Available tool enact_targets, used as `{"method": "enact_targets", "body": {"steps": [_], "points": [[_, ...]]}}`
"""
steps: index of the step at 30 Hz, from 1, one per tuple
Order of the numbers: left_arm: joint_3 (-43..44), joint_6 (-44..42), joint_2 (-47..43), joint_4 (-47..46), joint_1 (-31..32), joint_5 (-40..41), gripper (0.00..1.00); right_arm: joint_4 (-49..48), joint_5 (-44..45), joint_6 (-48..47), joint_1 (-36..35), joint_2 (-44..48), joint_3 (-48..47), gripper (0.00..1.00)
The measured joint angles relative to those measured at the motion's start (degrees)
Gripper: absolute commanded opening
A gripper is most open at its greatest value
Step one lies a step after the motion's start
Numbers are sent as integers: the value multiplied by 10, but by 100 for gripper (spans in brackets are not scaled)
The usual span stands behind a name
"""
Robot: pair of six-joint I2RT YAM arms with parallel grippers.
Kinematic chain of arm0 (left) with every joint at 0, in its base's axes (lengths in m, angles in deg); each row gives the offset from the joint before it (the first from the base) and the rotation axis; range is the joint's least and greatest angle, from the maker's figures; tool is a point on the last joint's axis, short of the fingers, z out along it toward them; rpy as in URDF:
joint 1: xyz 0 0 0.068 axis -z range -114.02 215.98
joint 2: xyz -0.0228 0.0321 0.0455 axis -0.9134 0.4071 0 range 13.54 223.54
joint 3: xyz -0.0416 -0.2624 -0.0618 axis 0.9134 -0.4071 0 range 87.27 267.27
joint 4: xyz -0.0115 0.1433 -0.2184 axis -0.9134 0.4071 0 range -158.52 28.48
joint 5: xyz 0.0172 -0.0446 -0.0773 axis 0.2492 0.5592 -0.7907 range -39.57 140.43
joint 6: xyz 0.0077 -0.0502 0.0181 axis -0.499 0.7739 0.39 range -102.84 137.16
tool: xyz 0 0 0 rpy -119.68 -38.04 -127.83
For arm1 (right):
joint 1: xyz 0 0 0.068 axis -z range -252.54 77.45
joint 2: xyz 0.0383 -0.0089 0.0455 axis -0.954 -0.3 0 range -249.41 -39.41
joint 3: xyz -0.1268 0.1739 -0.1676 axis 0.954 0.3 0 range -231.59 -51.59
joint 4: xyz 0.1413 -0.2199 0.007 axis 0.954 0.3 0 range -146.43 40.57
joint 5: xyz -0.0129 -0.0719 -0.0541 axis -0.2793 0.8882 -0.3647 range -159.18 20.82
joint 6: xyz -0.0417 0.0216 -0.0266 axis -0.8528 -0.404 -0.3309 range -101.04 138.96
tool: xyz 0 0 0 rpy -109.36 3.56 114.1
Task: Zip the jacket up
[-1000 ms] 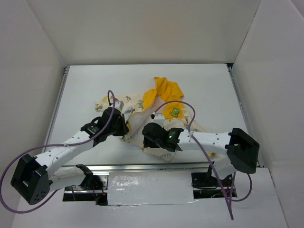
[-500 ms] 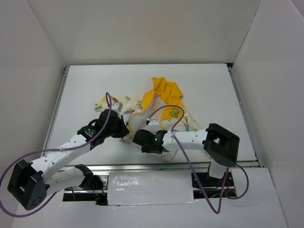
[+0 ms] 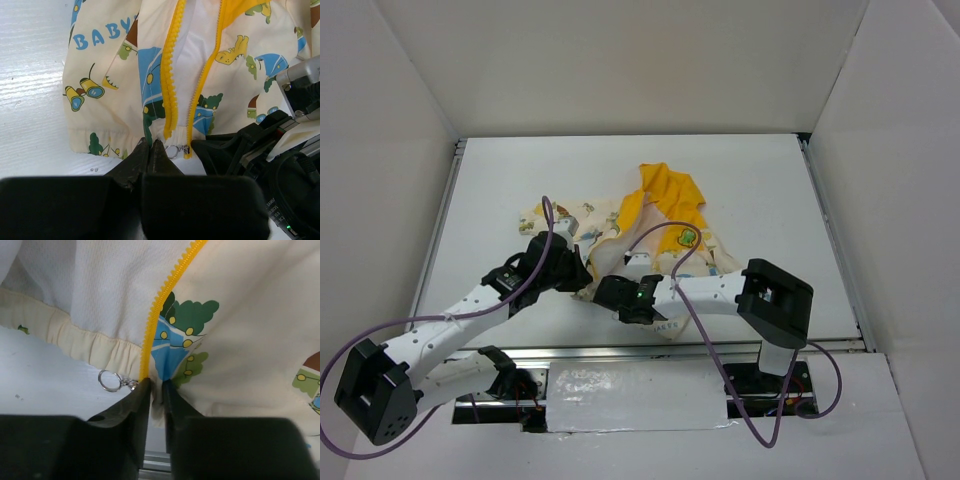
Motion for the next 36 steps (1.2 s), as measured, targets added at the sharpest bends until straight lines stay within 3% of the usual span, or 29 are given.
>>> {"method": "enact_targets", "body": {"steps": [5,12,16,21,25,28,32,36], "points": [[0,0,-1,0,0,0,0,7,5,7,-3,0,-5,1],[0,0,0,0,0,0,0,30,18,4,-5,6,-21,0],[0,0,3,-4,0,-5,0,21,31,-12,-5,57,-8,0],[0,0,4,-23,-1,-30,0,-155,26,-115,-5,256,151,0],[0,2,3,-49,-1,-54,0,-344,-55,-273,0,398,305,0],[5,3,3,-54,-2,-56,0,-339,-47,-380,2,353,276,0],[23,5,8,-51,-2,-45,0,-378,91,-466,0,253,219,0],[35,6,11,-49,-2,-31,0,-567,100,-578,-2,332,346,0]]}}
